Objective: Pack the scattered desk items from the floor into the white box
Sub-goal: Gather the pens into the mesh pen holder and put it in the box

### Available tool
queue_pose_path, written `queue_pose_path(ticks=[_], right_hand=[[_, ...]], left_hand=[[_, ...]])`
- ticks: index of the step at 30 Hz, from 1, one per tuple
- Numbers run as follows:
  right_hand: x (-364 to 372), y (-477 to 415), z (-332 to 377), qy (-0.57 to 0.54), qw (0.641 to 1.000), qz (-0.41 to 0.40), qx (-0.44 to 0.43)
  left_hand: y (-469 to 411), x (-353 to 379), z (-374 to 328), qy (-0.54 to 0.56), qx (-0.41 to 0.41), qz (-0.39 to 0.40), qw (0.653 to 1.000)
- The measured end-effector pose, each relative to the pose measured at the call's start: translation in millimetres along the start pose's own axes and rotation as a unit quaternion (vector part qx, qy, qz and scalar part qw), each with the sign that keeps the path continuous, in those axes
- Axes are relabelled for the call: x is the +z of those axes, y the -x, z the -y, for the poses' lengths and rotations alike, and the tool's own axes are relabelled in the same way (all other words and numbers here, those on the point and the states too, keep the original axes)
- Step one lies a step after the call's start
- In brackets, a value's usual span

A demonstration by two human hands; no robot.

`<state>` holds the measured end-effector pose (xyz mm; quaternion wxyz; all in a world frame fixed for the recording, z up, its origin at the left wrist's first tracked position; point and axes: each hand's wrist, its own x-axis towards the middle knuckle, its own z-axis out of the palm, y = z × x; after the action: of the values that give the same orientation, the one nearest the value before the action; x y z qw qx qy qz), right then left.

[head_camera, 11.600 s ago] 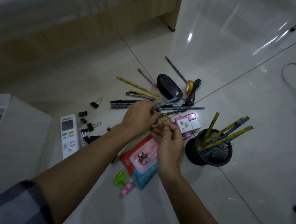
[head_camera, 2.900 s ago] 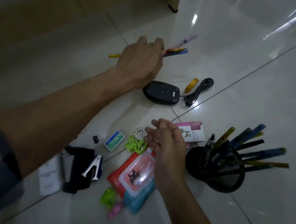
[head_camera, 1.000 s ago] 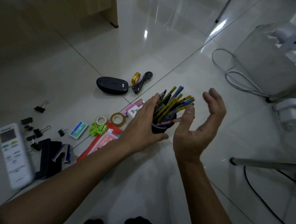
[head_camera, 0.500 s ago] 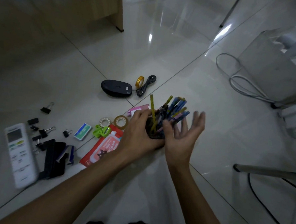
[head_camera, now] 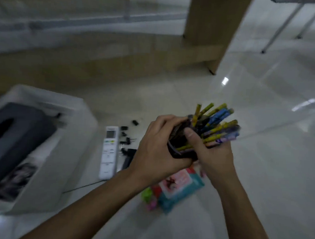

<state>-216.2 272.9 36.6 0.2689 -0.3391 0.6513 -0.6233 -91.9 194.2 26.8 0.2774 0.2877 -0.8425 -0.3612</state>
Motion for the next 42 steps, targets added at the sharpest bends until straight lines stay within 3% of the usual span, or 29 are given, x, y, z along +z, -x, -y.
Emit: queue_pose_path(ticks=[5,10,16,21,29,32,35,38,42], right_hand=[[89,-27,28,0.083,0.952,0.295,-0.006],[180,-36,61,0.114,0.898,0.416,-0.09],[253,-65,68,0.107,0.889,0.421,-0.148],[300,-99,40,0.209,0.836,0.497,-0.105],[332,-101,8,0.252,0.793,0.519,-0.195],[335,-106,-6,0.308,0.75,0.543,-0.217],[332,-106,-15,0.428,0.717,0.464,-0.297],[321,-104,-8,0.465,0.748,0.382,-0.281],[315,-117,-16,0.331,0.847,0.401,-0.109]], left_hand=[[20,-92,39,-0.049,-0.066,-0.142,0.986],[50,-160,66,-0.05,-0.124,-0.242,0.961],[57,-220,94,-0.018,-0.142,-0.287,0.947],[66,-234,147,-0.134,-0.221,-0.196,0.946],[58,-226,175,-0.192,-0.299,-0.188,0.916],[56,-223,184,-0.222,-0.287,-0.168,0.916],[54,-222,191,-0.242,-0.297,-0.145,0.912],[50,-220,191,-0.262,-0.315,-0.147,0.901],[48,-222,189,-0.212,-0.32,-0.163,0.909]])
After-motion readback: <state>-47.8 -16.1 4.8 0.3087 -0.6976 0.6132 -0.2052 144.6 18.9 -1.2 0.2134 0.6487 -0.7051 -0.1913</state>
